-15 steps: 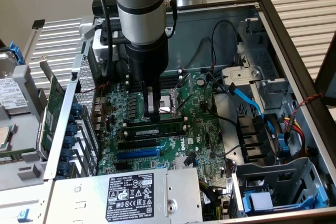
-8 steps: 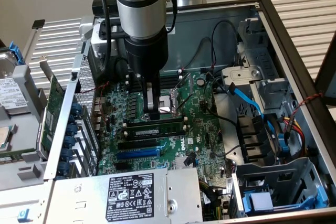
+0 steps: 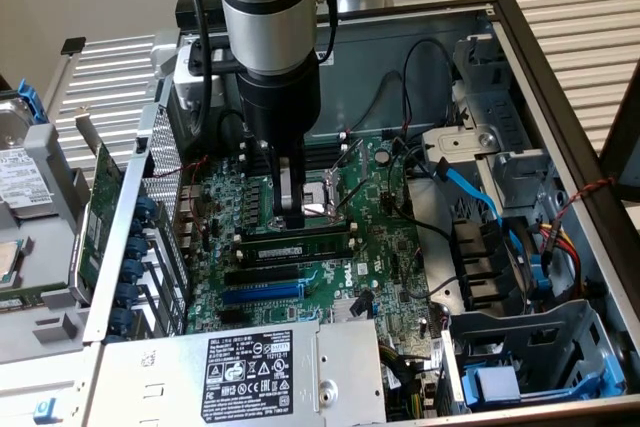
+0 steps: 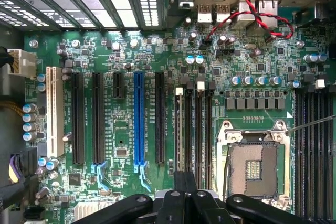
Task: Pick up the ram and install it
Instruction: 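Press down the ram until it locks into place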
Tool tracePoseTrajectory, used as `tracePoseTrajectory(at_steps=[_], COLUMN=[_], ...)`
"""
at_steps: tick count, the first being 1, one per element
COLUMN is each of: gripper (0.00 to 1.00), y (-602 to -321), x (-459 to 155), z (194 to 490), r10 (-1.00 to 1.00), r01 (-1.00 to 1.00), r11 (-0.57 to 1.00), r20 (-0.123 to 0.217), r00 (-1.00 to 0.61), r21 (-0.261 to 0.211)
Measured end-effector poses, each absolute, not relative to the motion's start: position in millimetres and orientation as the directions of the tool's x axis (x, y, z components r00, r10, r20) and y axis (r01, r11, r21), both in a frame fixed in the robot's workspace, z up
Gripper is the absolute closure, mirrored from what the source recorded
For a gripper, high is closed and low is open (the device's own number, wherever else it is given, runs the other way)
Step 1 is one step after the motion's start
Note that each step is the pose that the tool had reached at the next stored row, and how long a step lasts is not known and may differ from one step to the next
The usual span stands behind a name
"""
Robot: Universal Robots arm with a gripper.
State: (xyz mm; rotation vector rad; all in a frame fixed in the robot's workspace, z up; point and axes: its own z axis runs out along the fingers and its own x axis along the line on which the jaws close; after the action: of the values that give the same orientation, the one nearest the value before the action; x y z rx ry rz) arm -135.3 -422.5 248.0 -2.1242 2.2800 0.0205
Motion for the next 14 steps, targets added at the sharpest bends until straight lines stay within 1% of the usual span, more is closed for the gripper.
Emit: tracePoseTrajectory(at_steps=[14], gripper=[0.9], y=[-422.5], x=[-135.4], z=[247.5], r10=[-0.954], r01=[-0.954], r11=[0.298], r20=[-0.028], r00=[-0.298], r21=[-0.008])
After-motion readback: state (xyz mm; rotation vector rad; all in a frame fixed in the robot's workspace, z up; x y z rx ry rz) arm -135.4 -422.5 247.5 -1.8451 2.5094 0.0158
